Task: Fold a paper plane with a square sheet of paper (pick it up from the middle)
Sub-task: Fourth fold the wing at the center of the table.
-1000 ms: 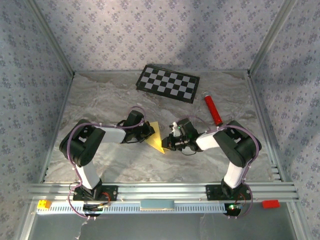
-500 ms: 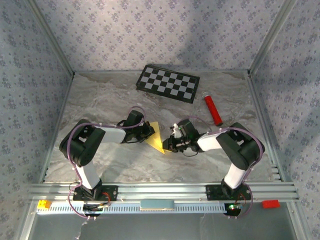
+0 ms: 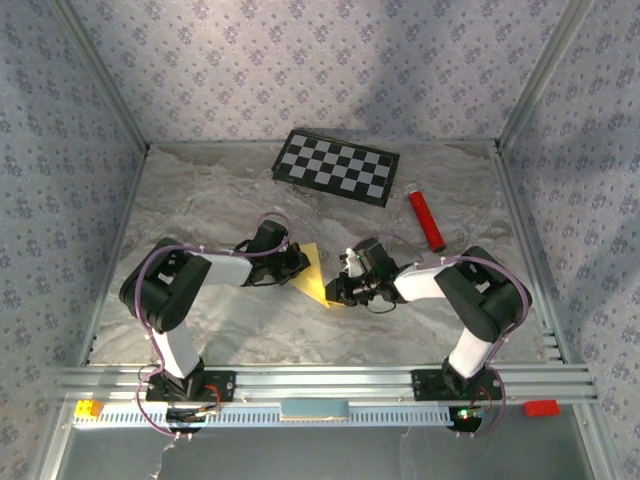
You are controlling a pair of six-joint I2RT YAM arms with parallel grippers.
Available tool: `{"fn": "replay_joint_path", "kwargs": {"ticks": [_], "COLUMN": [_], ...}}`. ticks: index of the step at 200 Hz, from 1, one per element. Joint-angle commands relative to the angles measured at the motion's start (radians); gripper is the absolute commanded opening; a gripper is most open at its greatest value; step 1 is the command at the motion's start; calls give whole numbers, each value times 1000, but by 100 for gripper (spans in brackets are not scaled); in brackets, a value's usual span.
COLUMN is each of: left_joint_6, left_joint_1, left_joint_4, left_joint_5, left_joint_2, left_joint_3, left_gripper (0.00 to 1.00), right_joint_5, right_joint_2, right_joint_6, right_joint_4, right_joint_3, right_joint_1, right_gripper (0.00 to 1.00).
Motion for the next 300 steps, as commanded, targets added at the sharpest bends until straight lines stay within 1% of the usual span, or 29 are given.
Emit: {"fn": "replay_joint_path", "kwargs": {"ticks": [1, 18, 36, 58, 70, 87, 123, 148, 186, 209, 239, 258, 287, 300], "left_joint_6": [13, 13, 12, 9, 9, 8, 7, 7, 6, 6, 6, 7, 9, 9], "left_joint_1": [-3, -3, -4, -3, -4, -4, -4, -4, -5, -5, -5, -6, -6, -6], "left_joint_4": [-39, -38, -36, -33, -33, -35, -35, -33, -33, -32, -32, -35, -37, -37], "left_joint_5": [-3, -3, -6, -10, -10, -10, -10, -8, -8, -8, -8, -8, -8, -8], "left_joint_2": [25, 22, 21, 22, 25, 24, 25, 27, 27, 28, 28, 26, 25, 24], "left_joint_3": [7, 4, 3, 2, 2, 2, -1, -2, -1, -2, -4, -3, -8, -9], "left_gripper": [3, 3, 3, 3, 3, 3, 3, 3, 3, 3, 3, 3, 2, 2], "right_joint_5": [30, 45, 46, 45, 45, 42, 77, 77, 82, 82, 72, 80, 84, 48], "right_joint_2": [0, 4, 11, 3, -6, -25, -56, -42, -13, -14, -32, -77, -137, -138], "right_joint_6": [-39, -49, -49, -47, -51, -64, -104, -113, -106, -109, -106, -102, -111, -131], "right_joint_4": [-191, -207, -207, -209, -215, -236, -297, -302, -305, -310, -315, -327, -352, -344], "right_joint_3": [-16, -19, -20, -20, -19, -13, -3, 4, 8, 12, 23, 34, 76, 108], "right_joint_1": [20, 22, 21, 20, 20, 22, 25, 26, 27, 27, 27, 21, 5, 7], "right_gripper": [16, 14, 9, 7, 8, 14, 17, 17, 11, 9, 10, 13, 15, 15]}}
